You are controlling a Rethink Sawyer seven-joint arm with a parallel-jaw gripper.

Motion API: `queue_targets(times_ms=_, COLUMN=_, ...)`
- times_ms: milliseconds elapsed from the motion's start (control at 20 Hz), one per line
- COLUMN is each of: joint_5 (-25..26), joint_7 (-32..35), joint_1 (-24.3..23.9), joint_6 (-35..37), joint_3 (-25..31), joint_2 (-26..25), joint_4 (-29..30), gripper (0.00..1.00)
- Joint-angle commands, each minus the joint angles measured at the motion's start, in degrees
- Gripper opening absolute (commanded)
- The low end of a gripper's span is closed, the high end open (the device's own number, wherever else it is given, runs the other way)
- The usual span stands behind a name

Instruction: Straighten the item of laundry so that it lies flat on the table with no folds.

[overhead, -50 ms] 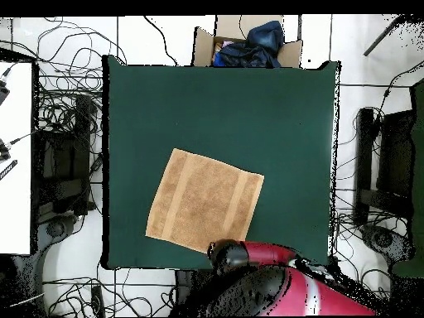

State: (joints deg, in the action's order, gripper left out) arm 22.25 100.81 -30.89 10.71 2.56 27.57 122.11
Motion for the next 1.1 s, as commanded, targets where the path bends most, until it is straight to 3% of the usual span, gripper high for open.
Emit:
queue_targets(times_ms=50, joint_5=-5.6, joint_7=1.4, joint_1=-6.3, joint_6=8.7, joint_3=17.9, joint_2=17.8, joint_4=9.2, gripper=0.00)
queue_targets(times_ms=200, joint_5=-9.5, joint_7=-3.2, joint_1=-7.6, joint_6=18.7, joint_3=19.5, joint_2=29.1, joint_4=11.0, gripper=0.00)
queue_targets(times_ms=350, joint_5=-11.2, joint_7=-7.7, joint_1=-7.9, joint_6=27.1, joint_3=19.1, joint_2=35.2, joint_4=10.7, gripper=0.00)
queue_targets(times_ms=400, joint_5=-9.8, joint_7=-9.3, joint_1=-6.4, joint_6=31.2, joint_3=16.7, joint_2=36.3, joint_4=8.9, gripper=0.00)
queue_targets(times_ms=800, joint_5=-2.1, joint_7=-9.7, joint_1=-8.6, joint_6=35.0, joint_3=17.4, joint_2=33.3, joint_4=5.6, gripper=0.00)
queue_targets(times_ms=1100, joint_5=0.9, joint_7=-9.3, joint_1=-10.0, joint_6=37.3, joint_3=17.6, joint_2=30.5, joint_4=1.8, gripper=0.00)
